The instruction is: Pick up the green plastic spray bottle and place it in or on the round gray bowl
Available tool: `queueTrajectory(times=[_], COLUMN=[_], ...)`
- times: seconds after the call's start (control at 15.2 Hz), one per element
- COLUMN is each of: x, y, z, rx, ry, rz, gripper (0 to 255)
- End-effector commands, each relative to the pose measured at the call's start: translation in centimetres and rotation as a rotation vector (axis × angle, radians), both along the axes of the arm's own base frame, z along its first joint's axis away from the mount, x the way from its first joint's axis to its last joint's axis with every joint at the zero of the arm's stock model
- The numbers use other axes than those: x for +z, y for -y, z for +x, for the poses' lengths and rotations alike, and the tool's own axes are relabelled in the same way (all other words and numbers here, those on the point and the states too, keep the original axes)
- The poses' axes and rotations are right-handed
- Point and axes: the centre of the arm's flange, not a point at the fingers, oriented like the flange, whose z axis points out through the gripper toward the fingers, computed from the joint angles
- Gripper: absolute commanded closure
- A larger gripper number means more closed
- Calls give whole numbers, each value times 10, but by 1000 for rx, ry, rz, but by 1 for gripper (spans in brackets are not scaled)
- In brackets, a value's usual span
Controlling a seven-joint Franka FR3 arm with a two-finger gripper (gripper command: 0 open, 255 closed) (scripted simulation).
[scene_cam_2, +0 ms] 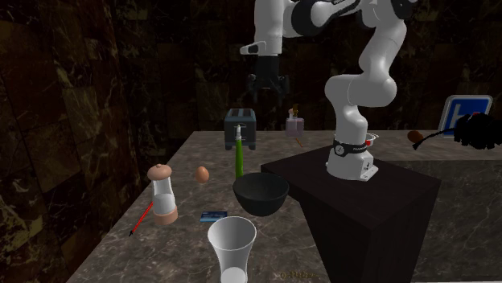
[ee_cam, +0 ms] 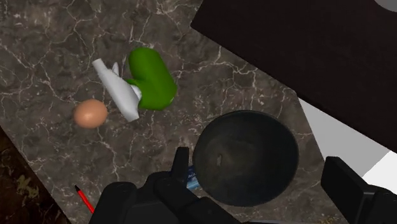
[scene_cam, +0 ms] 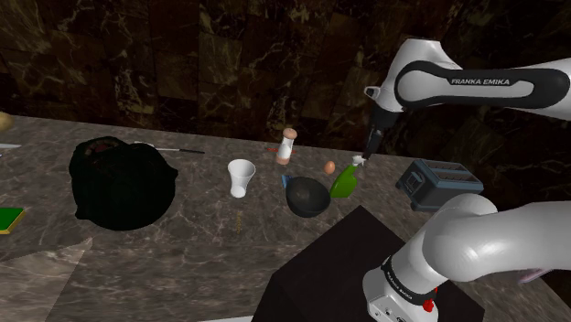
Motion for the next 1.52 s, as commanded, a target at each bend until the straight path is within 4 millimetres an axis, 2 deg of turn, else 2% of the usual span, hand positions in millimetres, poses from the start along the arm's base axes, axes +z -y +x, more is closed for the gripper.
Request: queueTrajectory(times=[0.0,0.59,1.12,1.45], x=[-15,-85,-127,-127], y=[17,95,100,100], z=[7,51,52,52], rx=[62,316,323,323], ry=[1,3,3,3], rz=[-9,-45,-46,-46], gripper=[0,0,0,0])
